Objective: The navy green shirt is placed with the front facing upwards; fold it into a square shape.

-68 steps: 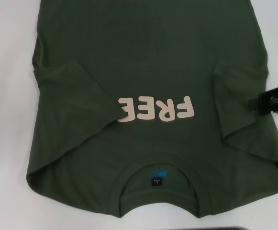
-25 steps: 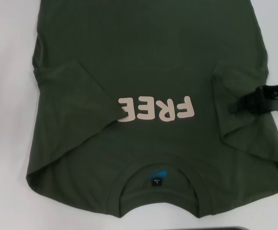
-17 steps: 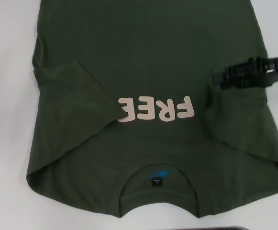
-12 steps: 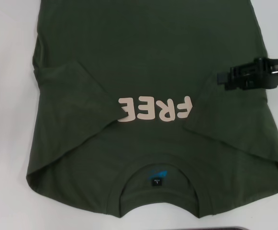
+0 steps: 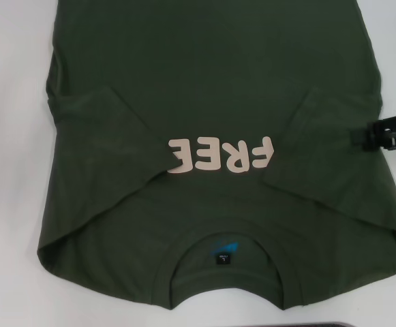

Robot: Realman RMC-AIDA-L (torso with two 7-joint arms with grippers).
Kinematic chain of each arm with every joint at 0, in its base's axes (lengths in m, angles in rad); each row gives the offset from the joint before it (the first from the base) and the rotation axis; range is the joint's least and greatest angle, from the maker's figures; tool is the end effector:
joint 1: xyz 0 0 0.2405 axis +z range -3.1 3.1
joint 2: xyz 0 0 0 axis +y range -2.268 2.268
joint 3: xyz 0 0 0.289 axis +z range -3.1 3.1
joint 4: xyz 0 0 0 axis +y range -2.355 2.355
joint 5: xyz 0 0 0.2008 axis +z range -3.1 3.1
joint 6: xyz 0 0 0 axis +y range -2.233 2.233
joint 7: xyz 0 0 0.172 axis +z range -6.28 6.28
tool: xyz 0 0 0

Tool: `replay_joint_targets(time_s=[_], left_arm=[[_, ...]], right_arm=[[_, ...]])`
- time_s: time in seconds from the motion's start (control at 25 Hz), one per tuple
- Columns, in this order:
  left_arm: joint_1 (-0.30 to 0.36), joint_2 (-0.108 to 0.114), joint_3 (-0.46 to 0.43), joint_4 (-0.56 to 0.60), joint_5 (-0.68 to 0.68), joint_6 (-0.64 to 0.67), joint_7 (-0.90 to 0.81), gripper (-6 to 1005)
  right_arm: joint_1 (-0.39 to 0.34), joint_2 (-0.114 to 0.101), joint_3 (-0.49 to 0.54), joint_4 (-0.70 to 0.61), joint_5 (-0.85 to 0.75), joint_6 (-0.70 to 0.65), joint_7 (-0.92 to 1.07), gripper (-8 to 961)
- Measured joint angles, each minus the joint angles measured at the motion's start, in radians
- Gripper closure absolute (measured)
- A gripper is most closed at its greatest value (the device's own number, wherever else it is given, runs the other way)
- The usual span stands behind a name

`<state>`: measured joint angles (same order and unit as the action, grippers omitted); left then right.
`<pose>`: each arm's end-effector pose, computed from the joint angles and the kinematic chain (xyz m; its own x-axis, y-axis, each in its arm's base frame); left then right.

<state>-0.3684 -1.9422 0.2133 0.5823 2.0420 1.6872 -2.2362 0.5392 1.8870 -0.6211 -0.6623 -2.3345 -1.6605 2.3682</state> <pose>-0.3639 0.3078 0.0669 -0.1754 0.7119 0.6800 0.9179 -0.1314 0.3743 0.3418 0.3357 0.0300 0.1413 -0.9605 -0.2397 -0.9871 -0.1551 0.0397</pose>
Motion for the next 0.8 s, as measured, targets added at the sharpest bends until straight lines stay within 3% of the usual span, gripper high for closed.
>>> replay_joint_targets(time_s=[0.08,0.12,0.28,0.36,0.52,0.8], left_arm=[[0.003,0.007,0.018,0.004,0.0,-0.001,0.002,201],[0.009,0.021,0.048,0.018,0.001,0.003,0.008,201],[0.014,0.019,0.049,0.033,0.001,0.002,0.013,202],[0.015,0.017,0.051,0.034,0.002,-0.001,0.013,202],[0.015,0.015,0.052,0.034,0.002,-0.002,0.014,203],[0.011,0.014,0.053,0.033,0.001,0.001,0.014,205]], right_arm=[[-0.017,-0.004,0.028,0.0,0.009,0.001,-0.038,469],[-0.025,-0.004,0.053,-0.001,0.018,0.001,-0.068,468],[-0.054,0.009,0.21,0.025,0.118,0.012,-0.214,466],[-0.058,0.003,0.248,0.065,0.145,0.022,-0.24,466],[-0.054,-0.025,0.255,0.129,0.155,0.016,-0.242,467],[-0.035,-0.017,0.223,0.121,0.191,-0.054,-0.264,292]])
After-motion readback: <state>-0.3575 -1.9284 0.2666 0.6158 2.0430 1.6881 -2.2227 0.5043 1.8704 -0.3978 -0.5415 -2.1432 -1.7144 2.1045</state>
